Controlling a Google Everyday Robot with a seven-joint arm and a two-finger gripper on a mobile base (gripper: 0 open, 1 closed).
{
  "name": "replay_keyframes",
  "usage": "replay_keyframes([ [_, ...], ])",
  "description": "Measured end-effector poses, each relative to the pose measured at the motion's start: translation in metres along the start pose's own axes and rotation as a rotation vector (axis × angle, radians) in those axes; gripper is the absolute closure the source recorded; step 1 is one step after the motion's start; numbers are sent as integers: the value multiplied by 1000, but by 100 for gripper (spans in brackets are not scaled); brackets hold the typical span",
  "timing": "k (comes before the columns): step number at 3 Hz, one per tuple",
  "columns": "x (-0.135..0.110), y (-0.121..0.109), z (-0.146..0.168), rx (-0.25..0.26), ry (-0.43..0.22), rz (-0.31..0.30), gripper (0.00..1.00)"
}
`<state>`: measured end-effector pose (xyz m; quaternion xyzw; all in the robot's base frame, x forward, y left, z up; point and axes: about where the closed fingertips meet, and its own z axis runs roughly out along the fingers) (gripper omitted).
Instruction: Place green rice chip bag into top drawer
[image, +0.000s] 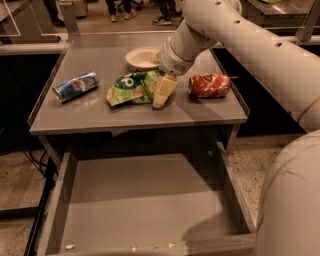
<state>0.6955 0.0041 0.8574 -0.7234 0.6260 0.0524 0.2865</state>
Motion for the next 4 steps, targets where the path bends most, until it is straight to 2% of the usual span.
replay_keyframes([
  [3,0,0,0,0,0,0,89],
  [4,0,0,0,0,0,0,100],
])
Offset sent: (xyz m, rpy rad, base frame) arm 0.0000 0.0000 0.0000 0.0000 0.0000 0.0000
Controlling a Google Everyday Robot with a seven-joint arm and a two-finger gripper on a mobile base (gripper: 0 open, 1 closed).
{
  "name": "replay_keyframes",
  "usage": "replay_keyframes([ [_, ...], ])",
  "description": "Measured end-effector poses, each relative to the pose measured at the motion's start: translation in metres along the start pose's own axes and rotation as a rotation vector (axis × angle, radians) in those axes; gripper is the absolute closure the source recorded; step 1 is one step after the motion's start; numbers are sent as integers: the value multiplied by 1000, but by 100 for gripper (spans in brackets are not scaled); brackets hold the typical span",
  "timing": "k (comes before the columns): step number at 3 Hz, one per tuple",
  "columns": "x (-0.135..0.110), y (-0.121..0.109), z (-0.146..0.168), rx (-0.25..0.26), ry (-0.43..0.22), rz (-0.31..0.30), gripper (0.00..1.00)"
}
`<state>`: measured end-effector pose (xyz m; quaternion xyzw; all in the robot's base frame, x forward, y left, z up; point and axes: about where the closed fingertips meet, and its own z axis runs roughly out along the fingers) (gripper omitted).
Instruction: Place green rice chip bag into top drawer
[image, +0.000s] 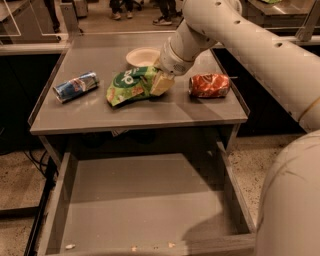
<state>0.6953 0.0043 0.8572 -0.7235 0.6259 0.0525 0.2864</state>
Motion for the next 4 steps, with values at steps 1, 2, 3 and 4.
replay_keyframes([
  [1,-4,5,1,-8,-3,-10,100],
  [2,-7,20,-8,-6,-6,-19,100],
  [3,-9,44,-33,22,-22,-30,100],
  [4,-3,57,-70,78,-41,-36,100],
])
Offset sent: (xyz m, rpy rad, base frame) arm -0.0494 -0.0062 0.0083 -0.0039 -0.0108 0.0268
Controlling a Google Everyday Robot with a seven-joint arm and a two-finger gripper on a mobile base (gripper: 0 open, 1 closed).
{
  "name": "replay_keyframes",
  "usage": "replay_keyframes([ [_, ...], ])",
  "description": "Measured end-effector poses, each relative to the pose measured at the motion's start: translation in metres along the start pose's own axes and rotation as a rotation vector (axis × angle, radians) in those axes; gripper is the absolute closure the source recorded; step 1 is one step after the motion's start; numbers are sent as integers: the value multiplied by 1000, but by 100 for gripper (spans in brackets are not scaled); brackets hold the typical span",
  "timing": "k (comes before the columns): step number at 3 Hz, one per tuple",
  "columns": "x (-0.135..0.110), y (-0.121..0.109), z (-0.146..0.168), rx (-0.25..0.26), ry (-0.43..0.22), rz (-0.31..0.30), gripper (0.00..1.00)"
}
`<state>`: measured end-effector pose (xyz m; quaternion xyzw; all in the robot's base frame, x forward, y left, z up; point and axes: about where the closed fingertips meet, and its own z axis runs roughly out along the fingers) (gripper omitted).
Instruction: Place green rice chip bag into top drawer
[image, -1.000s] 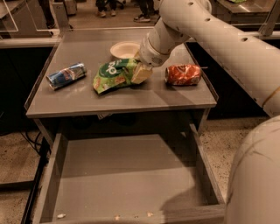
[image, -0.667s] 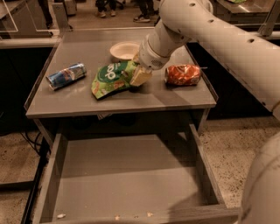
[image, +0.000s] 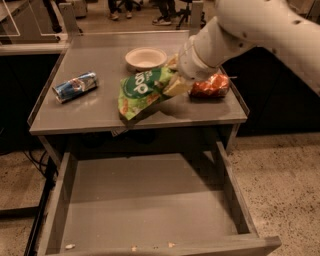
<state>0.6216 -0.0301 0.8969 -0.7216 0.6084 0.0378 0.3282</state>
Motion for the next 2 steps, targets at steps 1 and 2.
replay_keyframes([
  [1,14,-8,-43,55,-27,3,100],
  [2,27,-1,-73,83,-55,26,100],
])
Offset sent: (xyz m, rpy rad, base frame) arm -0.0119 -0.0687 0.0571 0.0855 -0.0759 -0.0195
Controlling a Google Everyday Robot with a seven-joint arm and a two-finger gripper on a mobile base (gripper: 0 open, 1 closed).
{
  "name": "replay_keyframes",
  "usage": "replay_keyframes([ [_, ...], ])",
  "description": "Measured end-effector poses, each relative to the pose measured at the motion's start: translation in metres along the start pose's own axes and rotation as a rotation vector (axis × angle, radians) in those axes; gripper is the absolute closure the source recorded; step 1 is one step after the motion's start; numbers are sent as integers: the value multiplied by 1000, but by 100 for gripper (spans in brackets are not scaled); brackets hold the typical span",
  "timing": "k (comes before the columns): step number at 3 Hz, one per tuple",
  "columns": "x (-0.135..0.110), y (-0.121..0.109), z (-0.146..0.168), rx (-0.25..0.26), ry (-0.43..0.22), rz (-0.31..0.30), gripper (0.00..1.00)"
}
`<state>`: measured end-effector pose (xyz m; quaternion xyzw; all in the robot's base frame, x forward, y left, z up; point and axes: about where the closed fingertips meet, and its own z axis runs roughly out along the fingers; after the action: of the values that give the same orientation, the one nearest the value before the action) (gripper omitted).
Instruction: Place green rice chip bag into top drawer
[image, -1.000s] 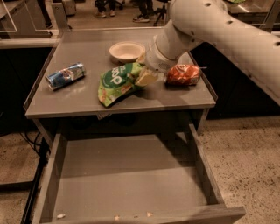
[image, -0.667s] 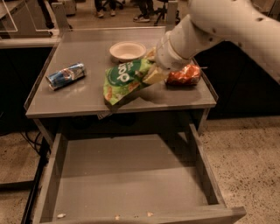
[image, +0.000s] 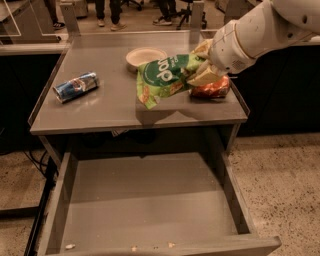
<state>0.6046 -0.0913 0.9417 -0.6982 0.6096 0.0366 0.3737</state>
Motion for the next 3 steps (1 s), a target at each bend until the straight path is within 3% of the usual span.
replay_keyframes([
  [1,-1,8,1,-9,1,-7,100],
  [2,-4,37,-1,-14,-13,-15,100],
  [3,0,87,1,-47,-31,-9,100],
])
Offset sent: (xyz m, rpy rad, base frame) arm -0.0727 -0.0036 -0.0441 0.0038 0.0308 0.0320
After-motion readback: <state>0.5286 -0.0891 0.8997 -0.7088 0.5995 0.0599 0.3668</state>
